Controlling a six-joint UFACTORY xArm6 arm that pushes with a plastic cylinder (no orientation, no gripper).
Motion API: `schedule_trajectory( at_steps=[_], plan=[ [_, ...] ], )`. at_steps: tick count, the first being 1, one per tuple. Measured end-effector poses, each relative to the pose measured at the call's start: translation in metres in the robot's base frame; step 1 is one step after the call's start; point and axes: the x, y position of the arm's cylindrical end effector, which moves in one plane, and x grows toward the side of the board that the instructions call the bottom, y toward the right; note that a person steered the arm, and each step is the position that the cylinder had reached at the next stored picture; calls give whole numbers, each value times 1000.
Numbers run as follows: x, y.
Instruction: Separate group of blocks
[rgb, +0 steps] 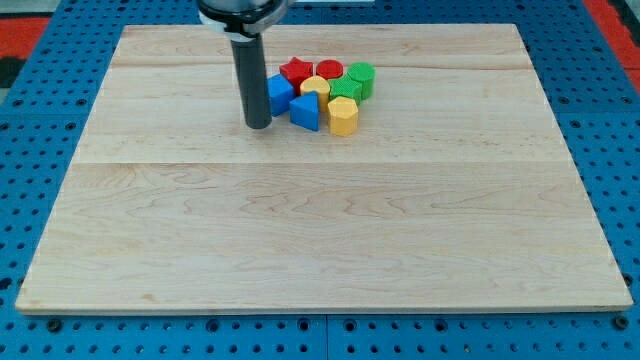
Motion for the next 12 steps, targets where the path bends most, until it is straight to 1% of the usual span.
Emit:
schedule_trajectory(
  at_steps=[1, 2, 4, 6, 8, 10, 12],
  plan=[
    [-20, -15],
    [-40, -14],
    [-52, 6],
    [-53, 50],
    [-54, 66],
    [-54, 111],
    [-60, 141]
  ],
)
